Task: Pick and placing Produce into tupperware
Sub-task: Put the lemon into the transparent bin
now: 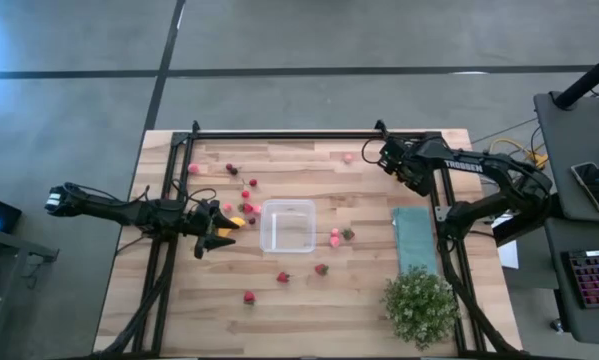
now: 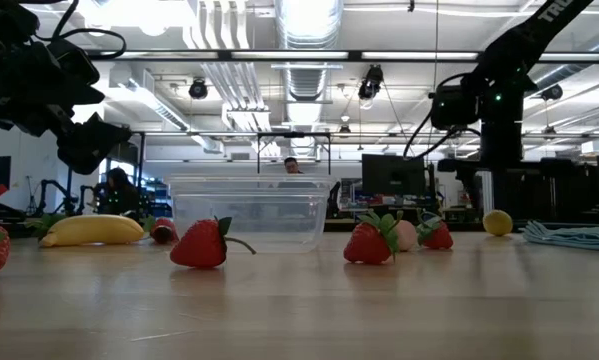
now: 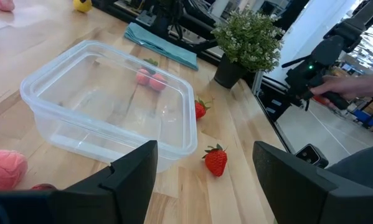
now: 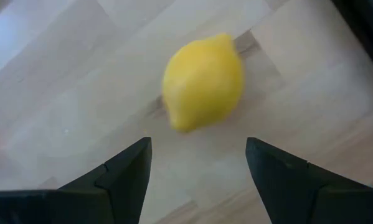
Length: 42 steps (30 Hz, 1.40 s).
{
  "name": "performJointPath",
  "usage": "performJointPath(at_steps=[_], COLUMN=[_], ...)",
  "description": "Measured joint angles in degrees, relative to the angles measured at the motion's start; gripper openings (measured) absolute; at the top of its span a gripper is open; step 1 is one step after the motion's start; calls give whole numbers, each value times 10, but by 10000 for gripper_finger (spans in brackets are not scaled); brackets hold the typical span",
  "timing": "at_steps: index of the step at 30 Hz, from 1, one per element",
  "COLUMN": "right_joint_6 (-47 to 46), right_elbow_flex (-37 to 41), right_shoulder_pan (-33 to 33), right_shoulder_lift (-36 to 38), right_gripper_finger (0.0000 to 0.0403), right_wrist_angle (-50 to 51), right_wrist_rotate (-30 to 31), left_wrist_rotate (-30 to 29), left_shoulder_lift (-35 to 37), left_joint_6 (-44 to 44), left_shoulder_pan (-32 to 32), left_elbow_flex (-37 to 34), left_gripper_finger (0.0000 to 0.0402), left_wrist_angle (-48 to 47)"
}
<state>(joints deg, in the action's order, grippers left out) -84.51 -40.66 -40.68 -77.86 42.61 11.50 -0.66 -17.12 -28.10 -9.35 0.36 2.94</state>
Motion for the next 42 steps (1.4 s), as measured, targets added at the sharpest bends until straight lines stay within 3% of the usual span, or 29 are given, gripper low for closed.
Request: performJointPath(at_steps=[11, 25, 42], right_joint_6=[28, 50, 81], right_elbow_flex=[0, 0, 0], right_shoulder_pan=[-33, -49, -51], right_shoulder_lift=[1, -5, -68], right_gripper_finger=[250, 247, 244], right_wrist_angle=[0, -15, -35], right_wrist_rotate=[31, 16, 3], left_wrist_rotate=[0, 0, 0], left_shoulder_lift=[0, 0, 0], left_joint_6=[0, 0, 0], left_shoulder_pan=[0, 0, 0], left_elbow_flex=[0, 0, 0], left_gripper_finger=[249, 249, 249], left_wrist_angle=[0, 0, 0])
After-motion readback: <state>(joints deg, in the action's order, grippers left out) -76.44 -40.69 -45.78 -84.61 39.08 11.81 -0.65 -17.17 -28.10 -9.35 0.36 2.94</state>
